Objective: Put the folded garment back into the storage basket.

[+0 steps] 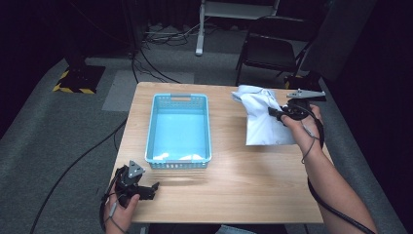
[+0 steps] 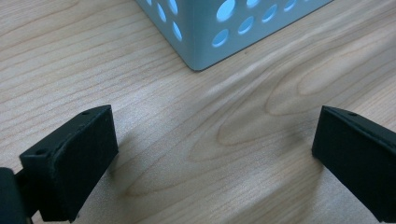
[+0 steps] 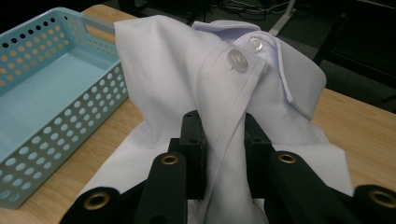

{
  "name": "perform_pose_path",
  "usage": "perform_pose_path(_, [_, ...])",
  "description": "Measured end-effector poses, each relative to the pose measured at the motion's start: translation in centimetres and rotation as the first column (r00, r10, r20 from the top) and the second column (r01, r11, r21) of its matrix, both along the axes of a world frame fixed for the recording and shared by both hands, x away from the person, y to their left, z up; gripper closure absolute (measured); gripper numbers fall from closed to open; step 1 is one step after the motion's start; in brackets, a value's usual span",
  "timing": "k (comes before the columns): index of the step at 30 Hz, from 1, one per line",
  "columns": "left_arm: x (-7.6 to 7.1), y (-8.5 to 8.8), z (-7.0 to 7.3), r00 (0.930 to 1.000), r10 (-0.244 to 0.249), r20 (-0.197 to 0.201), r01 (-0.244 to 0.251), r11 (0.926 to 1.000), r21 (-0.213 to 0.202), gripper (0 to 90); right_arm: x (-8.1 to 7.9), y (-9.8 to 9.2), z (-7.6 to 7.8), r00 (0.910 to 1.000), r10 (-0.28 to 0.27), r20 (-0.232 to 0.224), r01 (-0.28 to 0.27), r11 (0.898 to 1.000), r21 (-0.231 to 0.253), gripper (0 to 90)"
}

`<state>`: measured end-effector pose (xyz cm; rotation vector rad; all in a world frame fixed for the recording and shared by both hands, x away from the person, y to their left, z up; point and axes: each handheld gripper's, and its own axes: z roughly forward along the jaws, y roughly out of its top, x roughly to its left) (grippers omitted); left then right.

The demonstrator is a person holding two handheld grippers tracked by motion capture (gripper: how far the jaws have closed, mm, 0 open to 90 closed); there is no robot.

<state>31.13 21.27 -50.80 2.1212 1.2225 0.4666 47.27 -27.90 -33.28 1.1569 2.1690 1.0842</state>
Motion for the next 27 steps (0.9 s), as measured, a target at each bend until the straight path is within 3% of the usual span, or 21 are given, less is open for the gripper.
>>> perform_pose_path(27, [0.0,0.0,0.0,1.0000,0.000,0.002,0.000,1.0000,0.001,0.3,1.4,5.6,3.1,0.9959,0.085,0.031,-0.085,0.996,-0.006,75.6])
